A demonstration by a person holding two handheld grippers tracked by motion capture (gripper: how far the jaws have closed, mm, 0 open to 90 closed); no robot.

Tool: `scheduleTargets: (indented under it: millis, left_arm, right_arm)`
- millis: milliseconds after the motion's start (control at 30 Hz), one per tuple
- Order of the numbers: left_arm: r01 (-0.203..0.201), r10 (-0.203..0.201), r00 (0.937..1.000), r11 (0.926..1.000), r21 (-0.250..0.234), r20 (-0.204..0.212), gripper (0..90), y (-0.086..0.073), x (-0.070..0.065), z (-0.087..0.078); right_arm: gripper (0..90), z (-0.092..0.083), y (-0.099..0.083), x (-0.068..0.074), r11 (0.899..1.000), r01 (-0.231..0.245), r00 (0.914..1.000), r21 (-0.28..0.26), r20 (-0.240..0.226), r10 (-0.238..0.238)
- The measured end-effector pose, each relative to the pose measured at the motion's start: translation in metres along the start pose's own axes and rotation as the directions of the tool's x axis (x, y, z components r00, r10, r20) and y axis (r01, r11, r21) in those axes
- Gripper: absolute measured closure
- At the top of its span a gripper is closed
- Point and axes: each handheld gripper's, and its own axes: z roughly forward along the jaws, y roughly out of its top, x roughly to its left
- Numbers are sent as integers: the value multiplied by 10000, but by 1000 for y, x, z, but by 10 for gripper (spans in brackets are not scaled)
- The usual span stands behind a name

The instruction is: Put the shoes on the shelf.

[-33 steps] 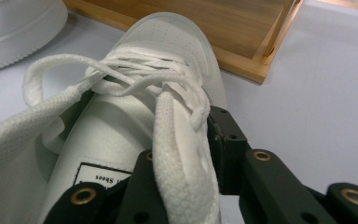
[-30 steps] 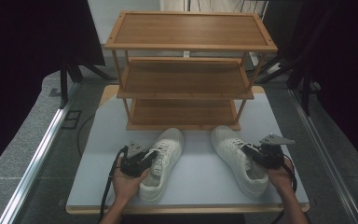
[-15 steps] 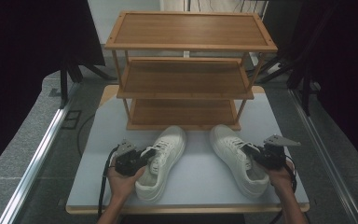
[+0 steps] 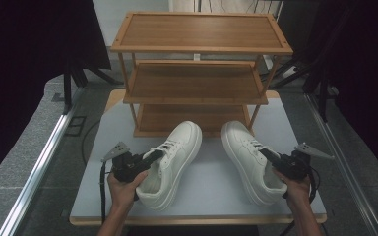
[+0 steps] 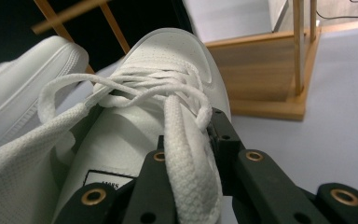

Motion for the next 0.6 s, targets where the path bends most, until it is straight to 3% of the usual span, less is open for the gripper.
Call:
scheduleTargets:
  millis: [167, 333, 600]
  left_arm:
    - [67, -63, 9999, 9993, -377, 105, 826, 9, -2, -6]
    - [98, -90, 9999, 9982, -594, 143, 826, 17, -6, -7]
    - [115, -95, 9998, 9948, -1014, 198, 826, 33, -11, -7]
  right_arm:
    - [824, -3, 6, 6, 9994, -299, 9989, -176, -367, 292]
    - [824, -4, 14, 15, 9982, -314, 9983, -510, -510, 288]
    - [828, -5, 31, 30, 9911, -683, 9925, -1142, -1092, 558]
